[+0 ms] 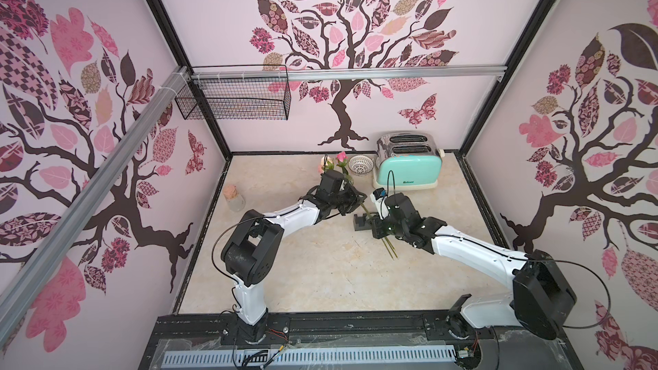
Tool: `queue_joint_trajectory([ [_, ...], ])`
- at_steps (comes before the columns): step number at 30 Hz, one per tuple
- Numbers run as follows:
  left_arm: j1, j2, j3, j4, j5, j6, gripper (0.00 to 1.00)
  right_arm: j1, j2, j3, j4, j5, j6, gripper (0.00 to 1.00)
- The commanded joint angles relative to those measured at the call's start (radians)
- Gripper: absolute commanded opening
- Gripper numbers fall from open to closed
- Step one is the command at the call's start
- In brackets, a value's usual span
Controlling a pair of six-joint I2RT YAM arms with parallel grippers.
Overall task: Wrap bouquets with tape
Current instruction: Wrap the tape around the bouquet.
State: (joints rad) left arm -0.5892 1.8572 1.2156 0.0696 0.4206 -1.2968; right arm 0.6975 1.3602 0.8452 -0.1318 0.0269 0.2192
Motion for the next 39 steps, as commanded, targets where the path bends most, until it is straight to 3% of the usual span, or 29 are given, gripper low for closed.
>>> queue_joint_trajectory([
  [1,-0.002,-0.009,0.049,-0.064,-0.008,0.032,0.19,0.081,-0.021,0.038,-0.033,0.279,-0.142,0.0],
  [5,-0.003,-0.005,0.056,-0.071,-0.008,0.03,0.14,0.145,-0.02,0.026,-0.002,0.382,-0.21,0.0],
  [9,-0.002,-0.001,0.056,-0.07,-0.008,0.028,0.0,0.169,-0.011,0.022,0.009,0.442,-0.232,0.0],
  [11,-0.001,-0.001,0.055,-0.069,-0.009,0.027,0.0,0.172,-0.008,0.025,0.009,0.443,-0.225,0.0],
  [14,0.0,-0.001,0.049,-0.059,-0.013,0.031,0.0,0.171,-0.024,0.015,0.024,0.395,-0.19,0.21],
  [16,0.0,-0.001,0.046,-0.044,-0.012,0.039,0.0,0.158,-0.046,0.001,0.039,0.305,-0.152,0.36],
  [18,-0.001,-0.003,0.041,-0.031,-0.008,0.048,0.0,0.112,-0.069,-0.007,0.046,0.139,-0.09,0.46],
  [22,-0.001,-0.003,0.03,-0.002,0.0,0.061,0.0,-0.06,-0.114,-0.077,0.17,-0.291,0.141,0.54],
  [25,0.0,-0.003,0.018,0.037,0.008,0.067,0.0,-0.181,-0.107,-0.146,0.326,-0.544,0.328,0.55],
  [30,-0.001,0.006,0.005,0.085,0.022,0.07,0.0,-0.284,-0.028,-0.241,0.636,-0.807,0.617,0.53],
  [35,0.0,0.014,0.001,0.122,0.024,0.067,0.0,-0.303,0.064,-0.32,0.957,-0.908,0.855,0.48],
  [39,0.001,0.017,-0.001,0.127,0.024,0.067,0.0,-0.31,0.151,-0.37,1.205,-0.959,1.013,0.33],
])
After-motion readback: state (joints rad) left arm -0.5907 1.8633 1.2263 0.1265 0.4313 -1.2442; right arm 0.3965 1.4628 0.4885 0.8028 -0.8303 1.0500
